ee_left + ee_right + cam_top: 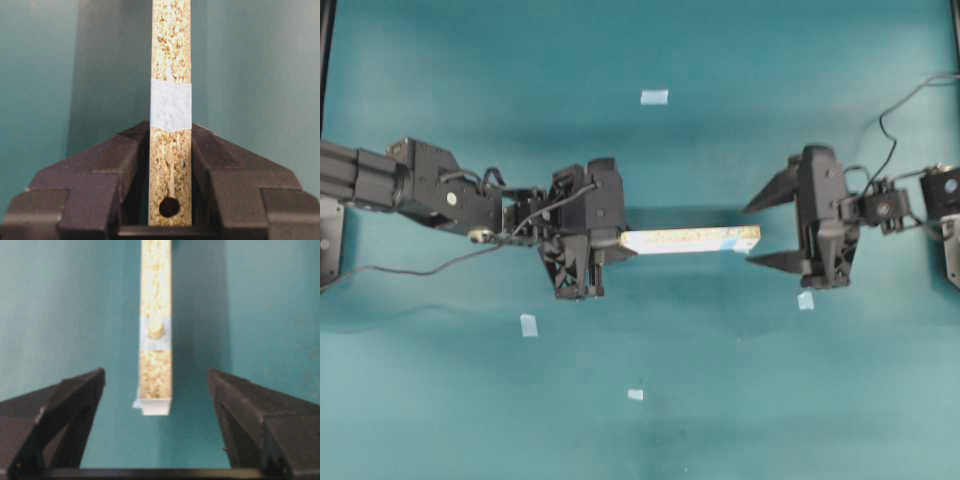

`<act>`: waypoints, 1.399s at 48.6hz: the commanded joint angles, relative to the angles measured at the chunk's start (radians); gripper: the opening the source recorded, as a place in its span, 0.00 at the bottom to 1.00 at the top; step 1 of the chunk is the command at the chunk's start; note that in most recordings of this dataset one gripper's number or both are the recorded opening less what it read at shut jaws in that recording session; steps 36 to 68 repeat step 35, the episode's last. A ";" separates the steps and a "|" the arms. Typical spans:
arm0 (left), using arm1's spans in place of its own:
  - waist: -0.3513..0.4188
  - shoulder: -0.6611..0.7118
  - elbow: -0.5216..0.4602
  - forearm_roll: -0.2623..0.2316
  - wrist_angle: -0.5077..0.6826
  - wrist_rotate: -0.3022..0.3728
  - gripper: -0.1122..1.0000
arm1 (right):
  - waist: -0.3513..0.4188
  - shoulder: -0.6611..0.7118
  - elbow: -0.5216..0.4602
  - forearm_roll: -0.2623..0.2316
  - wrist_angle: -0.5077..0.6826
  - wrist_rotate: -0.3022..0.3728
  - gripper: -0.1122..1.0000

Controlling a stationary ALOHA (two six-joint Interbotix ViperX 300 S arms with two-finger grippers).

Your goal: Move the wooden board into place and insert the rod into its hole.

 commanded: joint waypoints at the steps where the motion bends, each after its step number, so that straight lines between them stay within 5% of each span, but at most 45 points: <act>1: -0.011 -0.003 0.000 -0.002 0.005 -0.003 0.30 | 0.002 -0.069 -0.011 0.002 0.048 -0.002 0.91; 14: -0.011 -0.011 -0.003 0.000 0.005 0.002 0.32 | 0.002 -0.114 0.000 0.002 0.110 0.000 0.91; 25: -0.011 -0.025 0.000 0.000 0.005 0.003 0.83 | 0.002 -0.112 -0.002 0.003 0.115 0.002 0.91; 68: -0.011 -0.075 0.005 0.002 0.064 0.003 0.81 | 0.002 -0.114 0.006 0.003 0.121 0.012 0.91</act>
